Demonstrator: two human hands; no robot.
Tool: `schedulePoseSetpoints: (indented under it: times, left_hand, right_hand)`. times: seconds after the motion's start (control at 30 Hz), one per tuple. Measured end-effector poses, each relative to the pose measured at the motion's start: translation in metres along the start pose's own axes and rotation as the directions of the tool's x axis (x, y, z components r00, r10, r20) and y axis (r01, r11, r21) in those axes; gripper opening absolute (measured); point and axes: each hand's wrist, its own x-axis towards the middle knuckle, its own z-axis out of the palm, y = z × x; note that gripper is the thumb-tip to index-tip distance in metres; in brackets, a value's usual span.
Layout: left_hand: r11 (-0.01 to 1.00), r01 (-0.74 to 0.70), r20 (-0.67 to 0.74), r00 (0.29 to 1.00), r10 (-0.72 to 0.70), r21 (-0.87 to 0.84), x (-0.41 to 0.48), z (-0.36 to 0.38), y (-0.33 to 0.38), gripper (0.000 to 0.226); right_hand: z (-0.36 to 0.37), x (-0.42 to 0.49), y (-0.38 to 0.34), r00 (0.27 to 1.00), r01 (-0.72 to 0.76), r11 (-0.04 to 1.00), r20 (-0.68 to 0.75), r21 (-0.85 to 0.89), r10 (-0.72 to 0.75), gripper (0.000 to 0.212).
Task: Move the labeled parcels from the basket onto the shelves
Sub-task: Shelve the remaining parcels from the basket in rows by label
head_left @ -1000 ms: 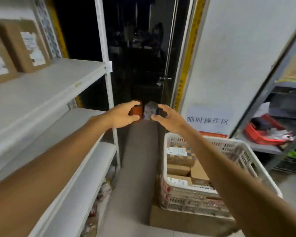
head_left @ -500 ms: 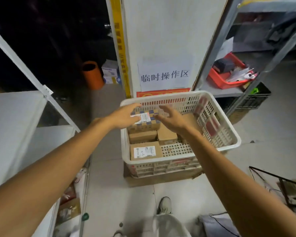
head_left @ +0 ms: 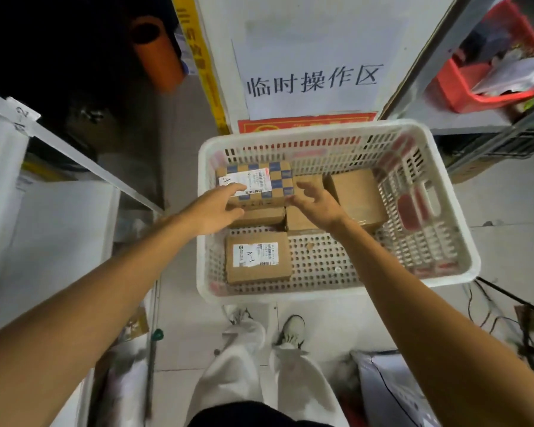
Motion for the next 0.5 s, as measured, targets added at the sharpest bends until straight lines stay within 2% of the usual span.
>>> schedulePoseSetpoints:
  times: [0.1, 0.27, 0.37, 0.5]
  left_hand:
    - [0.999, 0.021, -0.007, 1.000, -0.021, 0.044, 0.036, 0.001, -0.018, 0.062]
    - [0.939, -0.051, -0.041, 0.997, 0.069, 0.341, 0.138, 0.005, -0.066, 0.086]
    - [0.835, -0.085, 0.005, 0.995, 0.098, 0.544, 0.189, 0.018, -0.087, 0.108]
    - [0.800, -0.077, -0.040, 0.991, 0.126, 0.595, 0.221, 0.047, -0.104, 0.126]
  right_hand:
    - [0.004, 0.036, 0.015, 0.997, -0.071, 0.995, -0.012, 0.072, 0.072, 0.052]
    - [0.037, 0.124, 0.055, 0.964, -0.241, 0.956, -0.069, 0.165, 0.255, 0.059]
    - [0.058, 0.161, 0.080, 0.958, -0.244, 0.953, -0.111, 0.181, 0.266, 0.058]
    - [0.086, 0.183, 0.112, 0.942, -0.177, 0.941, -0.227, 0.288, 0.246, 0.049]
